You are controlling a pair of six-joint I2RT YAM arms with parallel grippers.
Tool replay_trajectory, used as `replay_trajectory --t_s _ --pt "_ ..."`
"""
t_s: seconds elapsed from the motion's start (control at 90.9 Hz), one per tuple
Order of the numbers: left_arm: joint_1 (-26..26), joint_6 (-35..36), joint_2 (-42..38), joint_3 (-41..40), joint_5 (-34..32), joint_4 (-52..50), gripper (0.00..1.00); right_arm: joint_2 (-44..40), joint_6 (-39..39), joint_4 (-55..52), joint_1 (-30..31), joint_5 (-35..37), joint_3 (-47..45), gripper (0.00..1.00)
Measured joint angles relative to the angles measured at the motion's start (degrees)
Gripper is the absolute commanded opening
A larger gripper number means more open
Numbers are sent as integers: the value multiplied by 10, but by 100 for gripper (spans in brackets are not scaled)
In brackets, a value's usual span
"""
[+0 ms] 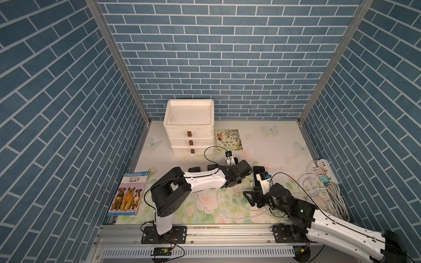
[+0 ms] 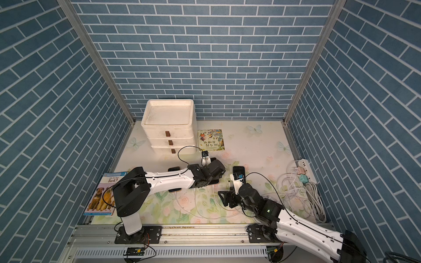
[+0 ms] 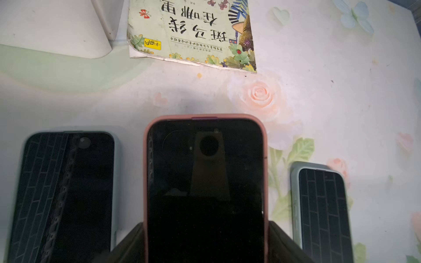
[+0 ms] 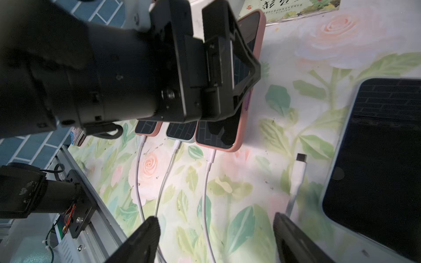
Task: Unplug the charging cable from the phone
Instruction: Pick up the phone at the center of the board, then remove the charging cable from the phone.
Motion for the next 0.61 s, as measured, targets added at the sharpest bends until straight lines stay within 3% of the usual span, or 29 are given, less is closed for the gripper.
replay_trajectory --t_s 0.231,0.495,0.605 --pt "-2 -12 0 0 0 19 0 90 4 34 57 42 -13 84" --pt "-3 -15 0 0 -2 24 0 101 9 90 76 49 -22 81" --pt "-3 -17 0 0 -4 24 0 112 21 106 76 48 -30 67"
